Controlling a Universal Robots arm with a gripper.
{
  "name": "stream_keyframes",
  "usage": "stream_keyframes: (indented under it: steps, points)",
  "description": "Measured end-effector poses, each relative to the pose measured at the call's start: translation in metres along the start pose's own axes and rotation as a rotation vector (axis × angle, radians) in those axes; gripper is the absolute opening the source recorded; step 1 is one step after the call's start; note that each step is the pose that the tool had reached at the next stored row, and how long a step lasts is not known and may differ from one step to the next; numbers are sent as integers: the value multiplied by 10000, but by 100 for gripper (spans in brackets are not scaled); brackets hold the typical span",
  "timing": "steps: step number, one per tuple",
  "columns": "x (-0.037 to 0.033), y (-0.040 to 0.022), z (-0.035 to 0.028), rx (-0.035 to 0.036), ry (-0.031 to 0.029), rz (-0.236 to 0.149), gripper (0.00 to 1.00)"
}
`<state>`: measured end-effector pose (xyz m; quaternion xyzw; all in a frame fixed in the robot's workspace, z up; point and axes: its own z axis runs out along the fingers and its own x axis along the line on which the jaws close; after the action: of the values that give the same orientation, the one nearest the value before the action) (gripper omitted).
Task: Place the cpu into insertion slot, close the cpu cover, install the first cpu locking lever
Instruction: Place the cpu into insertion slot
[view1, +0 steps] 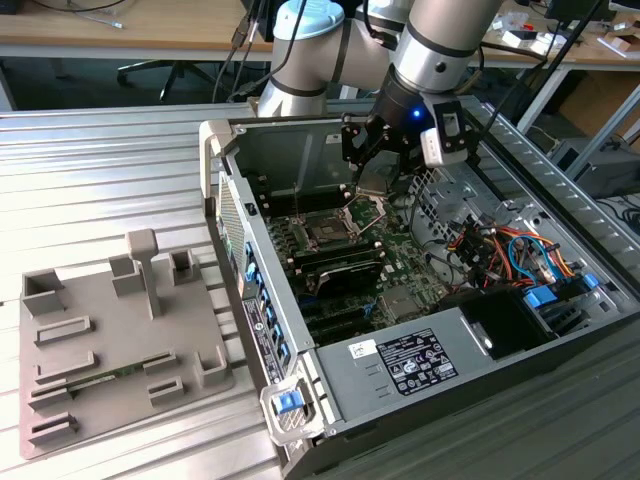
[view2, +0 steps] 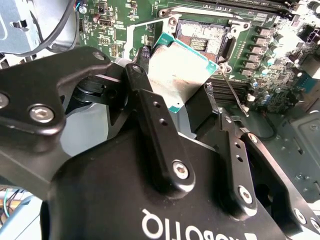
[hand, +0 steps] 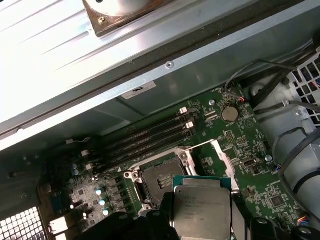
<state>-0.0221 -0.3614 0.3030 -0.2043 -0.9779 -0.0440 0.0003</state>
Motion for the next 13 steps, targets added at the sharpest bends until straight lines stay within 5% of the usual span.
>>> stream_keyframes:
  steps: [13]
  points:
    - [0, -1, 8, -7, -43, 497, 55]
